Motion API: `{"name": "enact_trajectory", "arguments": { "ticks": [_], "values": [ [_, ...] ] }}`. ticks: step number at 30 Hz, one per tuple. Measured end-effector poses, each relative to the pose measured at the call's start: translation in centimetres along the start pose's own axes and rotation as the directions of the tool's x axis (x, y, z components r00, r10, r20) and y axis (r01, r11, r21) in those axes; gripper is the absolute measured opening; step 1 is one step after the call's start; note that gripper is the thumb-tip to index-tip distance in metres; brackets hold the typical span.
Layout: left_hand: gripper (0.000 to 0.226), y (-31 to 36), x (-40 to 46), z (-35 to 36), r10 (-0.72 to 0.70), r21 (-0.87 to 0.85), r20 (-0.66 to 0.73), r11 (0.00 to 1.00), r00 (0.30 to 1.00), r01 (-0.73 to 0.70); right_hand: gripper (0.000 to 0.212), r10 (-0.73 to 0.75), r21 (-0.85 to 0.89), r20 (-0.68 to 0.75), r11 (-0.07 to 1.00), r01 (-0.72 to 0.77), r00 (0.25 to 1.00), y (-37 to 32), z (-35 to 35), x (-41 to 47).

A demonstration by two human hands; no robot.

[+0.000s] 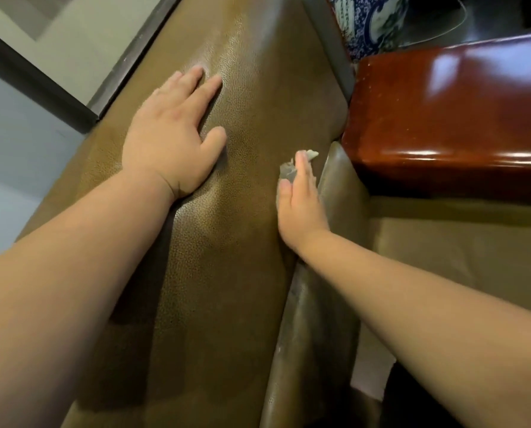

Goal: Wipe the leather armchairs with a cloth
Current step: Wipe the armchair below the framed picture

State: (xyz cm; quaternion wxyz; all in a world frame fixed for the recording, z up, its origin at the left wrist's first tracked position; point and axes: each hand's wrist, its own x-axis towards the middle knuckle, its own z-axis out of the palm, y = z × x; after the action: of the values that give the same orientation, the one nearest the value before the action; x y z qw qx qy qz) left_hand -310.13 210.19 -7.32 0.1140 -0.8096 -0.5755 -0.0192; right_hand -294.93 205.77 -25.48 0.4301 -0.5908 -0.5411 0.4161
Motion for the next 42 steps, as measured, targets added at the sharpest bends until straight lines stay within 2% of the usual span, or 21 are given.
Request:
{"name": "enact_trajectory", "arguments": {
  "ticks": [1, 2, 3, 5, 7, 9, 11, 13, 14, 16, 19, 21, 22, 24, 26, 29, 31, 34, 39, 42],
  "values": [
    [0.081, -0.1, 0.0, -0.1, -0.005, 0.000, -0.001, 1.000, 1.000, 0.005, 0.062, 0.076, 0.010, -0.012, 0.997, -0.076, 0.997, 0.5, -0.1, 0.6],
    [0.081, -0.1, 0.1, -0.1, -0.008, 0.003, -0.002, 1.000, 1.000, 0.008, 0.063, 0.091, 0.021, -0.010, 0.996, -0.091, 0.996, 0.6, 0.1, 0.2],
    [0.082, 0.0, 0.1, -0.2, -0.009, 0.007, 0.001, 1.000, 1.000, 0.009, 0.063, 0.034, 0.017, -0.007, 0.999, -0.034, 0.999, 0.3, 0.8, -1.1],
    [0.085, 0.0, 0.1, -0.3, -0.013, 0.014, 0.008, 1.000, 1.000, 0.013, 0.065, -0.191, 0.008, 0.017, 0.982, 0.190, 0.982, -0.3, 2.8, -5.3],
    [0.087, 0.1, 0.0, -0.3, -0.015, 0.026, 0.010, 1.000, 1.000, 0.015, 0.064, -0.277, 0.021, 0.083, 0.961, 0.277, 0.957, 0.2, 3.5, -7.2],
    [0.089, 0.1, -0.1, -0.3, -0.014, 0.031, 0.011, 0.999, 1.000, 0.014, 0.063, -0.209, 0.019, 0.048, 0.978, 0.209, 0.977, 1.6, 2.6, -4.6],
    [0.089, 0.0, -0.1, -0.1, -0.013, 0.033, 0.004, 0.999, 1.000, 0.013, 0.062, 0.012, -0.008, -0.027, 1.000, -0.012, 1.000, 2.8, 1.4, -1.3],
    [0.088, 0.1, -0.1, 0.2, -0.005, 0.028, -0.006, 1.000, 1.000, 0.005, 0.061, 0.219, -0.060, -0.066, 0.973, -0.223, 0.973, 3.5, 0.5, 0.8],
    [0.088, 0.1, 0.0, 0.3, 0.001, 0.025, -0.008, 1.000, 1.000, -0.001, 0.062, 0.267, -0.083, -0.062, 0.959, -0.272, 0.962, 3.6, 0.5, 0.5],
    [0.088, 0.1, 0.2, 0.2, -0.001, 0.030, -0.010, 1.000, 1.000, 0.002, 0.063, 0.264, -0.064, 0.010, 0.963, -0.263, 0.964, 3.4, 1.2, -2.6],
    [0.088, 0.0, -0.1, 0.1, -0.019, 0.035, 0.009, 0.999, 1.000, 0.019, 0.066, 0.074, -0.094, 0.139, 0.994, -0.061, 0.987, 2.4, 3.2, -11.4],
    [0.088, 0.2, -0.2, -0.3, -0.030, 0.034, 0.038, 0.999, 0.999, 0.028, 0.068, 0.018, -0.141, 0.199, 0.990, 0.011, 0.980, 2.8, 3.6, -13.3],
    [0.088, 0.4, -0.2, -0.7, -0.028, 0.029, 0.065, 0.999, 0.997, 0.026, 0.069, 0.038, -0.136, 0.206, 0.991, -0.009, 0.978, 3.1, 3.3, -12.1],
    [0.084, 0.7, -1.0, -1.8, -0.039, -0.011, 0.120, 0.999, 0.992, 0.040, 0.068, 0.174, -0.068, 0.152, 0.984, -0.166, 0.973, 3.0, 2.1, -7.7],
    [0.081, 0.6, -3.6, -3.3, -0.018, -0.074, 0.191, 0.997, 0.981, 0.033, 0.065, 0.285, -0.076, 0.107, 0.958, -0.278, 0.953, 2.4, 0.4, -3.6],
    [0.081, -0.9, -11.4, -5.1, 0.127, -0.058, 0.278, 0.992, 0.952, -0.116, 0.066, 0.348, -0.114, 0.149, 0.936, -0.333, 0.926, 2.0, 0.1, -4.4],
    [0.081, -2.0, -16.5, -5.7, 0.168, -0.071, 0.231, 0.985, 0.958, -0.156, 0.067, 0.360, -0.063, 0.223, 0.933, -0.355, 0.906, 1.8, 1.7, -9.2],
    [0.080, -2.1, -18.7, -5.0, 0.114, -0.062, 0.150, 0.993, 0.982, -0.106, 0.068, 0.274, 0.004, 0.256, 0.959, -0.285, 0.927, 1.5, 4.1, -15.5],
    [0.079, -2.1, -18.4, -3.4, 0.117, -0.009, 0.055, 0.993, 0.992, -0.116, 0.062, 0.275, -0.025, 0.071, 0.961, -0.274, 0.959, 3.6, 2.7, -9.2],
    [0.078, -2.0, -18.4, -3.2, 0.113, -0.013, 0.040, 0.994, 0.993, -0.113, 0.062, 0.276, -0.016, 0.077, 0.961, -0.276, 0.958, 4.1, 3.2, -10.7]
  ]
}}
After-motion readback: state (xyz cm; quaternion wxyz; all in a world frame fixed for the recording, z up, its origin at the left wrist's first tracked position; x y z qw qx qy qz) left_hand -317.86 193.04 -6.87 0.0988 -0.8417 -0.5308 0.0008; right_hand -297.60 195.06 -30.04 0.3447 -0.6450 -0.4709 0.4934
